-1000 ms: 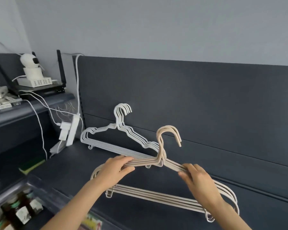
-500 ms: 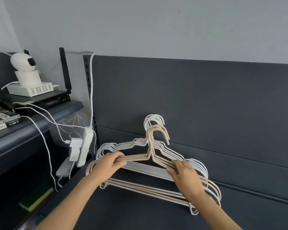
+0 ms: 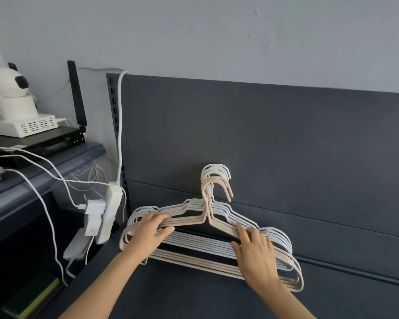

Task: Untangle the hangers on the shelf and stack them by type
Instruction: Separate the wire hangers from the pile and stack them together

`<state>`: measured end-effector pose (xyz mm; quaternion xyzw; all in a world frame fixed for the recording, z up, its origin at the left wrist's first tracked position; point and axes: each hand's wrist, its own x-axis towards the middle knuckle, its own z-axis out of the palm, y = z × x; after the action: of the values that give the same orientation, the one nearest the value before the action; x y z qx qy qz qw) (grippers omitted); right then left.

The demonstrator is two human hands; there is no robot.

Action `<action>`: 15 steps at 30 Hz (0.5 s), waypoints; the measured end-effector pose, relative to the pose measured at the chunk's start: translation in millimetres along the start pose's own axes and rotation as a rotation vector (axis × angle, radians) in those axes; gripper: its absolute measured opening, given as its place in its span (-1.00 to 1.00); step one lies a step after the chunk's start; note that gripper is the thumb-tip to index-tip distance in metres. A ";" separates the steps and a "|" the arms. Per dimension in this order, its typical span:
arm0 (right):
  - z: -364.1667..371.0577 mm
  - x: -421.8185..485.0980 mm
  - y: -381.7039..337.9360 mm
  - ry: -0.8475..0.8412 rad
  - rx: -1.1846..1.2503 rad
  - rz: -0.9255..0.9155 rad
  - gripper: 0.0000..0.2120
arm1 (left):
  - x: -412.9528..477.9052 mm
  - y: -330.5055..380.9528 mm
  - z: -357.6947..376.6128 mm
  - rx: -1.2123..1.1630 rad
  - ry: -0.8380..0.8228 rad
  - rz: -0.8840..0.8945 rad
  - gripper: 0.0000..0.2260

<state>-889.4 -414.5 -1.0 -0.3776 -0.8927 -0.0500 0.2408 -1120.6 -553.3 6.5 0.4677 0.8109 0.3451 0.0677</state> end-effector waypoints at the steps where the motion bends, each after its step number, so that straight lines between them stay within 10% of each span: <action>1: 1.4 -0.8 -0.4 0.011 -0.005 -0.002 -0.55 | 0.0 -1.7 0.9 0.011 0.017 -0.001 -0.66; 15: 1.8 1.4 4.5 0.079 -0.118 -0.020 -0.41 | -11.1 -3.3 6.3 0.311 0.069 0.031 -0.41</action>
<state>-887.8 -409.9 -2.3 -0.3797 -0.8819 -0.1196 0.2526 -1114.1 -560.2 -2.7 0.4731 0.8490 0.2321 -0.0387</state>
